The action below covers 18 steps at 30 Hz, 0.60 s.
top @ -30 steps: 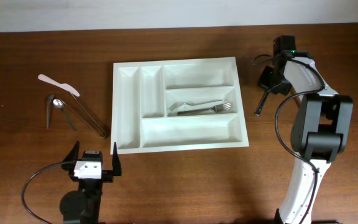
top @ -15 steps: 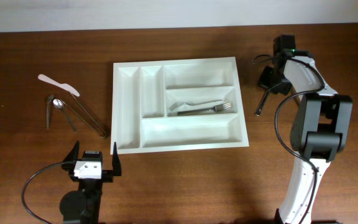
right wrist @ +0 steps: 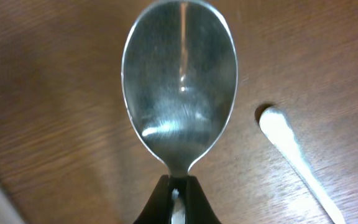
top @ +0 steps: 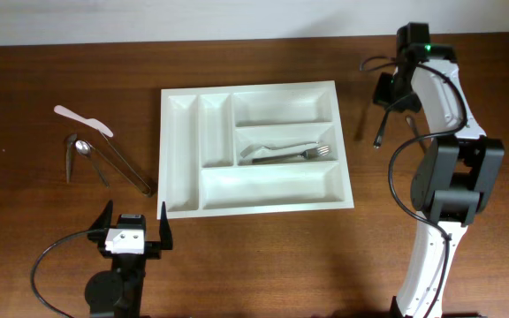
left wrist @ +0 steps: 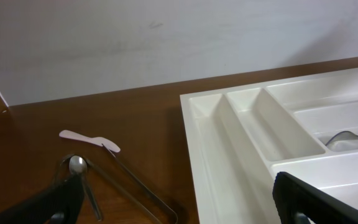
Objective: Pack container
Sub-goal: 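Carry the spoon into the tray's upper-middle compartment and release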
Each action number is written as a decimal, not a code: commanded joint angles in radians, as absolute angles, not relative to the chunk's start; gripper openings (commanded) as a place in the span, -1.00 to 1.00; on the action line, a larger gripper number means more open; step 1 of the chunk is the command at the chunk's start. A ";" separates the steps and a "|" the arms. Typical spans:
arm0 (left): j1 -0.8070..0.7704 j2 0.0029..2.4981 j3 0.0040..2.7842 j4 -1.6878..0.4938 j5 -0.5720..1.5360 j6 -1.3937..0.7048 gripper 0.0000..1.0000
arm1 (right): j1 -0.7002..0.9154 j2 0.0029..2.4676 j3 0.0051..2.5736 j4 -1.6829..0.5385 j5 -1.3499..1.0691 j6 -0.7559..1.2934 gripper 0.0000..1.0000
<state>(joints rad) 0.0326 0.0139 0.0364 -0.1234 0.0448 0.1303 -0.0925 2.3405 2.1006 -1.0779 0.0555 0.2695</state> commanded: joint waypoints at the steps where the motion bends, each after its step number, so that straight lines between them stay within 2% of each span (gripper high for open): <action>1: 0.028 0.006 0.031 -0.123 0.038 0.118 0.99 | -0.084 2.338 2.183 -1.104 -0.001 0.138 -0.92; 10: 0.028 0.006 0.031 -0.123 0.038 0.118 0.99 | -0.055 2.338 2.315 -1.110 -0.427 -0.276 -0.92; 15: 0.028 0.006 0.031 -0.123 0.038 0.118 0.99 | 0.014 2.339 2.313 -1.049 -0.463 -0.372 -0.92; 18: 0.028 0.006 0.031 -0.123 0.038 0.118 0.99 | 0.079 2.341 2.313 -1.037 -0.471 -0.534 -0.92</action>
